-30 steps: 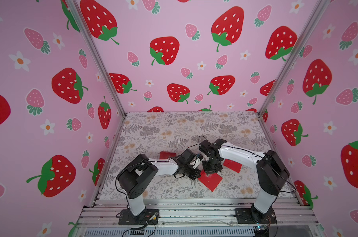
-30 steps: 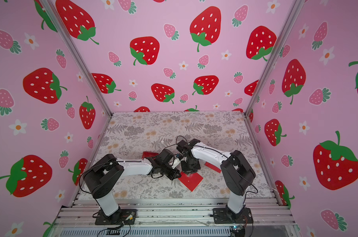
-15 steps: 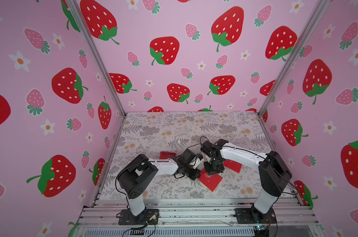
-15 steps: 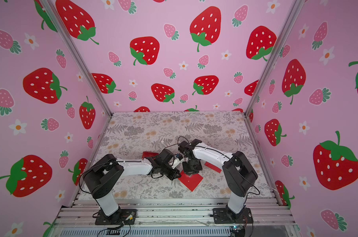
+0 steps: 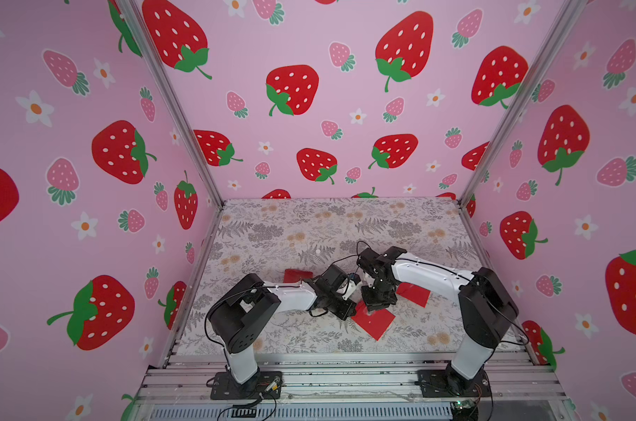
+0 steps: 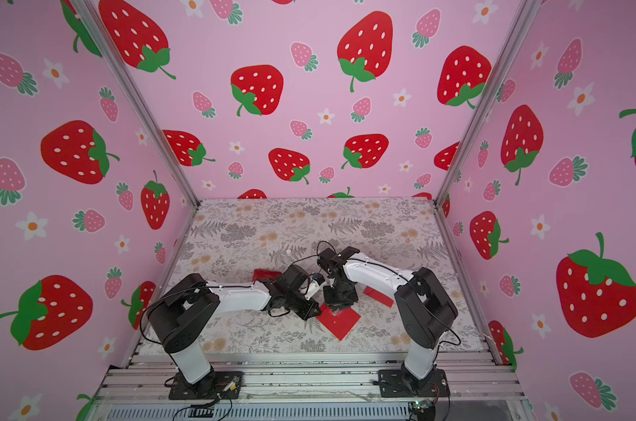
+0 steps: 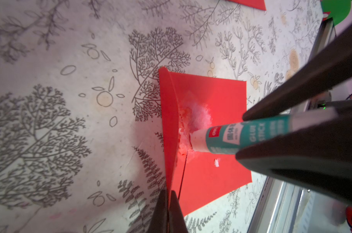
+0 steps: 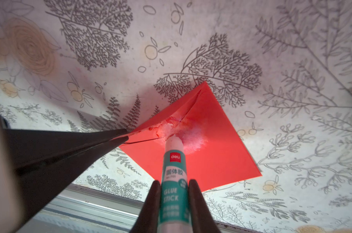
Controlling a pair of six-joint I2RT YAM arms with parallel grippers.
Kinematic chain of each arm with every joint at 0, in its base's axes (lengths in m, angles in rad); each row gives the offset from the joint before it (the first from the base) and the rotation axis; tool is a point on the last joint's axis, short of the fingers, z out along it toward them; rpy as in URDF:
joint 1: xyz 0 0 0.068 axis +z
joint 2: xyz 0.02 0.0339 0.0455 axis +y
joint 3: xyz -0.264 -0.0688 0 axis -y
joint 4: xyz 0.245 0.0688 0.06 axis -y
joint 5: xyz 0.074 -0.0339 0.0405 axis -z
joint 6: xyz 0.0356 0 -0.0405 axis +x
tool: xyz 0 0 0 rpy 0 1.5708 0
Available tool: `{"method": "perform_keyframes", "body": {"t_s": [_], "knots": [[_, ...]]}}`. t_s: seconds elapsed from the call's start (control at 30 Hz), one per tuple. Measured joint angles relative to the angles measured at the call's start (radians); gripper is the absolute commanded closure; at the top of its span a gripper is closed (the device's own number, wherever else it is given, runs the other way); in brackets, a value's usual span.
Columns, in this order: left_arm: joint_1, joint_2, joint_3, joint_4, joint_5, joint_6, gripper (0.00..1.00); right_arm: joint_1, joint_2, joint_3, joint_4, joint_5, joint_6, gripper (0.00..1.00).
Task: Seal the envelope with a glue stick
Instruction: Apply the envelope at the center of the board.
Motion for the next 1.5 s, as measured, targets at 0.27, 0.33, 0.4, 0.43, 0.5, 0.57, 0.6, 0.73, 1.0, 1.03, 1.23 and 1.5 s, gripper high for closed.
{"method": "perform_keyframes", "body": {"t_s": [0.27,0.33,0.4,0.43,0.5,0.57,0.6,0.73,1.0,1.03,1.23,1.5], "knots": [[0.000,0.000,0.000,0.000,0.000,0.000,1.00,0.002,-0.005,0.003,0.016,0.082,0.018,1.00],[0.000,0.000,0.000,0.000,0.000,0.000,1.00,0.002,-0.017,-0.016,0.062,0.020,0.019,1.00],[0.000,0.000,0.000,-0.001,0.000,0.000,1.00,0.001,-0.031,-0.039,0.100,-0.037,0.025,1.00],[0.000,0.000,0.000,-0.002,0.000,0.000,1.00,-0.002,-0.037,-0.048,0.113,-0.055,0.026,1.00],[0.001,0.000,0.000,-0.002,0.000,0.000,1.00,-0.003,-0.041,-0.053,0.121,-0.064,0.027,1.00],[0.001,0.000,0.000,-0.002,0.000,-0.004,1.00,-0.003,-0.041,-0.053,0.121,-0.057,0.027,1.00],[0.001,0.000,0.000,-0.002,0.000,-0.007,1.00,-0.004,-0.041,-0.053,0.121,-0.054,0.026,1.00],[0.001,0.000,0.000,-0.002,0.000,-0.014,1.00,-0.005,-0.041,-0.052,0.124,-0.036,0.028,1.00],[0.001,-0.020,-0.004,-0.026,-0.022,-0.016,1.00,-0.062,-0.108,-0.101,0.199,0.000,0.076,1.00],[0.001,-0.029,-0.006,-0.038,-0.029,-0.015,1.00,-0.087,-0.142,-0.123,0.219,-0.018,0.084,1.00],[0.015,-0.082,-0.017,-0.132,-0.075,0.000,1.00,-0.263,-0.334,-0.209,0.304,-0.169,0.101,1.00],[0.076,-0.131,-0.014,-0.251,-0.125,0.045,0.81,-0.427,-0.409,-0.236,0.313,-0.278,0.070,1.00]]}}
